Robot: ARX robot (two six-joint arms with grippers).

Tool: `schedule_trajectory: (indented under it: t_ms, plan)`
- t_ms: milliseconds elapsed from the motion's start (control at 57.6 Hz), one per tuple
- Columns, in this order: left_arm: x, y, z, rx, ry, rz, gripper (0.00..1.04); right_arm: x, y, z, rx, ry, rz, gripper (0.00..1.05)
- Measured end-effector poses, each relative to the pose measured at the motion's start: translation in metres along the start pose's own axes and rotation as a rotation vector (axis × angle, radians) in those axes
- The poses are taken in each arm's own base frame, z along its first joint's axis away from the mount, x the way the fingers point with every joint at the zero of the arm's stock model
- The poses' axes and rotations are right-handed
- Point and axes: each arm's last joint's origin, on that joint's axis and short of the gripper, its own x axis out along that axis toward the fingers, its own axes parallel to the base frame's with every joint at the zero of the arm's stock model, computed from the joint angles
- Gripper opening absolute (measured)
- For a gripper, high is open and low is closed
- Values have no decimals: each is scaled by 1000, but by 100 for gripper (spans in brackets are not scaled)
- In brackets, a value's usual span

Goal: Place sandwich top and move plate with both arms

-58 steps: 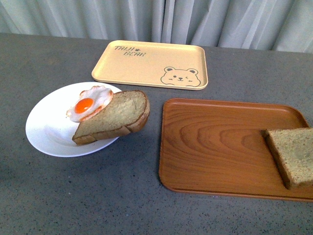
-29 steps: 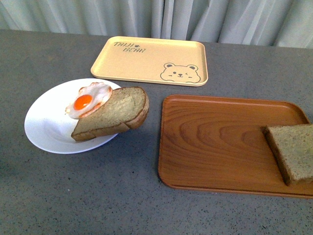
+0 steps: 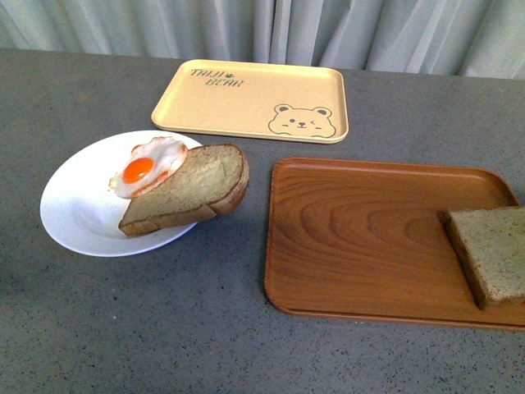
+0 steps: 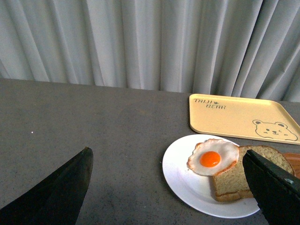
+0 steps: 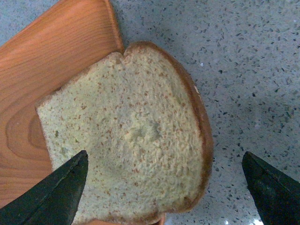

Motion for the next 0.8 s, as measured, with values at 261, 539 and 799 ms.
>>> schedule_trajectory:
  t_ms: [261,539,799]
  plan:
    - [0,0,0,0,0,0,96,4,1,-1,14,9,-1,40]
    - [0,0,0,0,0,0,96,-2,0,2,47,0,19,2]
    - [0,0,0,0,0,0,96,-25,15,17,62,-66,87,2]
